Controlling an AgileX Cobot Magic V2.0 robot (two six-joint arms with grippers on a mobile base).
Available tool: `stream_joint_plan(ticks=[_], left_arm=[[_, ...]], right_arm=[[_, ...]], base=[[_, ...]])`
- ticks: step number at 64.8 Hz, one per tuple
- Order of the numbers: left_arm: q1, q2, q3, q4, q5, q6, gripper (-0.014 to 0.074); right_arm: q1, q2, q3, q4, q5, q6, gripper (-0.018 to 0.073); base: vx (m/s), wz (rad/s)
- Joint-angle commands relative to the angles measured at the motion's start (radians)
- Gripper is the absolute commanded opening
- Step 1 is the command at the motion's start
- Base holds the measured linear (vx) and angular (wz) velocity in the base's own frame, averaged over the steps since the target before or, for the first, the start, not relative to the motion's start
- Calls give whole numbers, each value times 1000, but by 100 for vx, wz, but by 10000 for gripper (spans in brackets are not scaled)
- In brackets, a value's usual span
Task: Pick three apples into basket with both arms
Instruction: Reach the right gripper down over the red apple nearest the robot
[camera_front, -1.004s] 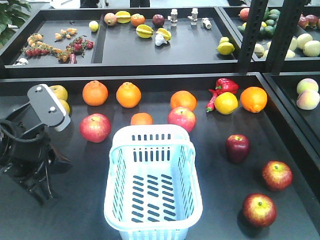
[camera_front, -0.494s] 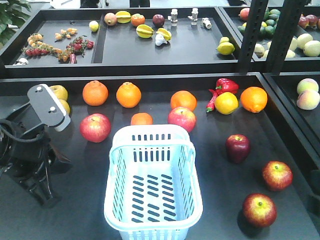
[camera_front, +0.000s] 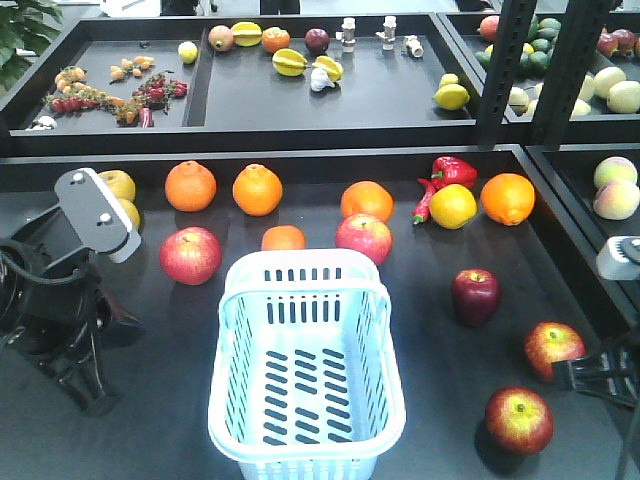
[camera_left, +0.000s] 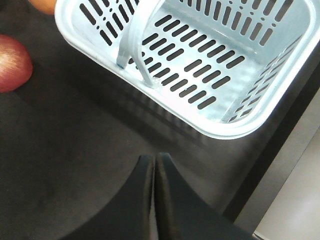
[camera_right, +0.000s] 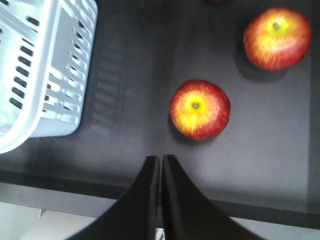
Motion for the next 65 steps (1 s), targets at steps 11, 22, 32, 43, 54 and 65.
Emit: stream_joint_plan(ticks=[11, 22, 32, 43, 54, 65], left_arm=[[0, -26, -22, -25, -43, 1, -6], [0, -26, -22, -25, -43, 1, -6], [0, -26, -22, -25, -44, 1, -6], [0, -26, -22, -25, -44, 1, -6], [0, -26, -22, -25, -44, 1, -6], [0, -26, -22, -25, -44, 1, -6]], right_arm=[[-1, 90, -32, -1, -49, -14, 65], [-1, 130, -32, -39, -48, -20, 207], [-1, 140, -32, -54, -57, -26, 404], [-1, 141, -32, -68, -94, -36, 595], [-1, 161, -40, -71, -112, 15, 665], [0, 283, -117, -68, -34, 20, 656]], base=[[0, 0], [0, 0], [0, 0], [0, 0], [0, 0], [0, 0]])
